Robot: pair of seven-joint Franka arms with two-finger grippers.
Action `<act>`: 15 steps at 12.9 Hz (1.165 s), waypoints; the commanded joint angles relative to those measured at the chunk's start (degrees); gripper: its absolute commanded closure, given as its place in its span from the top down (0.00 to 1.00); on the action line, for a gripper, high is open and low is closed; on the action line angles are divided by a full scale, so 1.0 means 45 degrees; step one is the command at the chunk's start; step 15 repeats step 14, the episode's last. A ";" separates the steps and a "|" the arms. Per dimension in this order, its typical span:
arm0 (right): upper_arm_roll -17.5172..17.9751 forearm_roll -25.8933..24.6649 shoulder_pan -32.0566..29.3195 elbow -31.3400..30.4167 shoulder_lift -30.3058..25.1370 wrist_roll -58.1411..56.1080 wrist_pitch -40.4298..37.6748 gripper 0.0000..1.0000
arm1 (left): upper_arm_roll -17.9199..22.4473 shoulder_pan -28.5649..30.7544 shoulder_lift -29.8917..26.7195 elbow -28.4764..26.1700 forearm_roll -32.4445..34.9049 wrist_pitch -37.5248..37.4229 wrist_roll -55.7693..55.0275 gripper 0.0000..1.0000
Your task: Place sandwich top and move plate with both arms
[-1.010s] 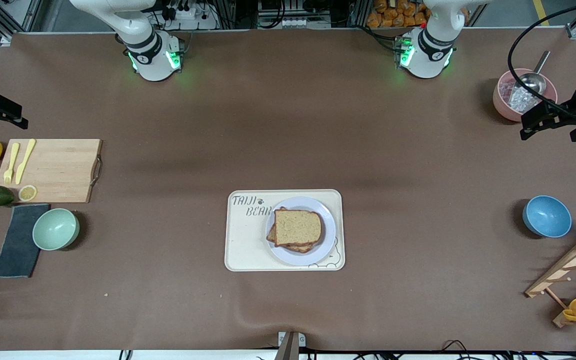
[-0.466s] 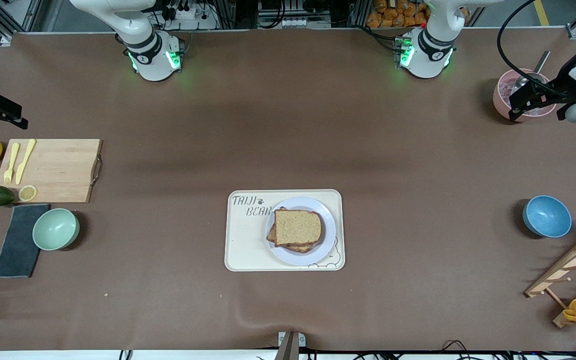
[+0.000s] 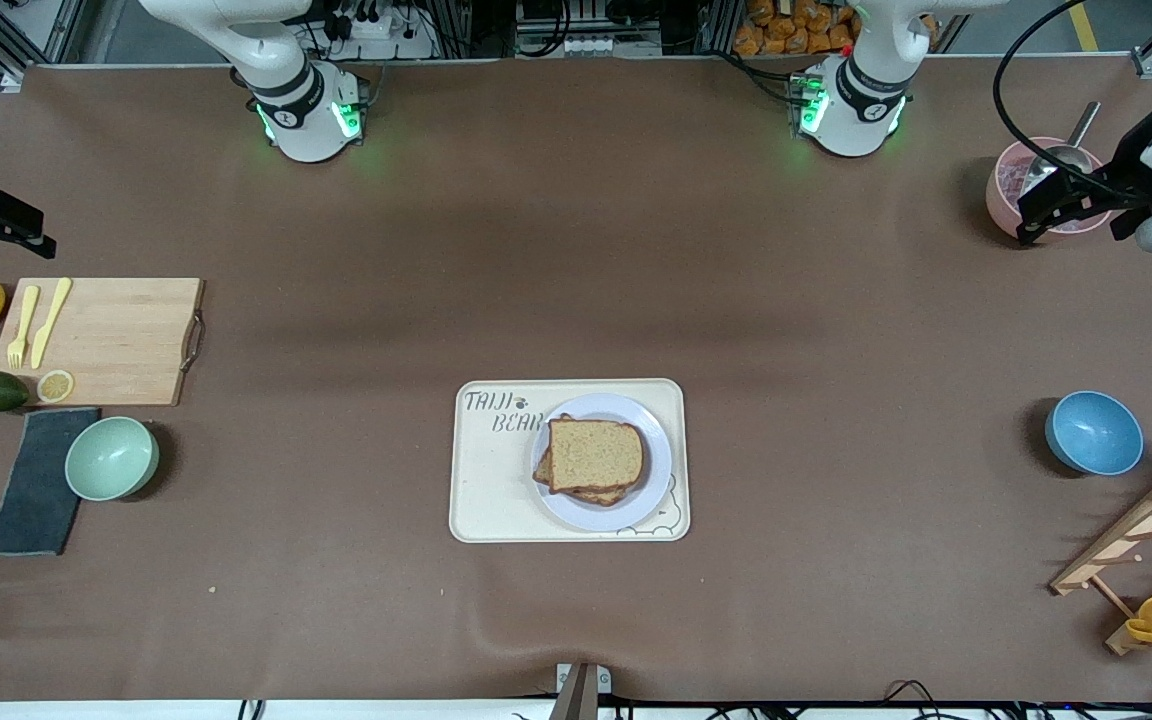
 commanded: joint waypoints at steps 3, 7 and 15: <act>-0.0002 -0.0240 0.0038 0.0051 -0.0037 -0.0064 -0.0021 1.00 | 0.0136 0.0010 0.0830 0.1069 -0.0205 -0.0334 -0.0117 1.00; -0.0002 -0.0240 0.0038 0.0070 -0.0037 -0.0064 -0.0001 1.00 | 0.0156 -0.0010 0.1223 0.1521 -0.0185 -0.0431 -0.0137 1.00; -0.0002 -0.0240 0.0038 0.0051 -0.0037 -0.0064 -0.0001 1.00 | 0.0156 0.0010 0.1282 0.1521 -0.0068 -0.0412 -0.0176 1.00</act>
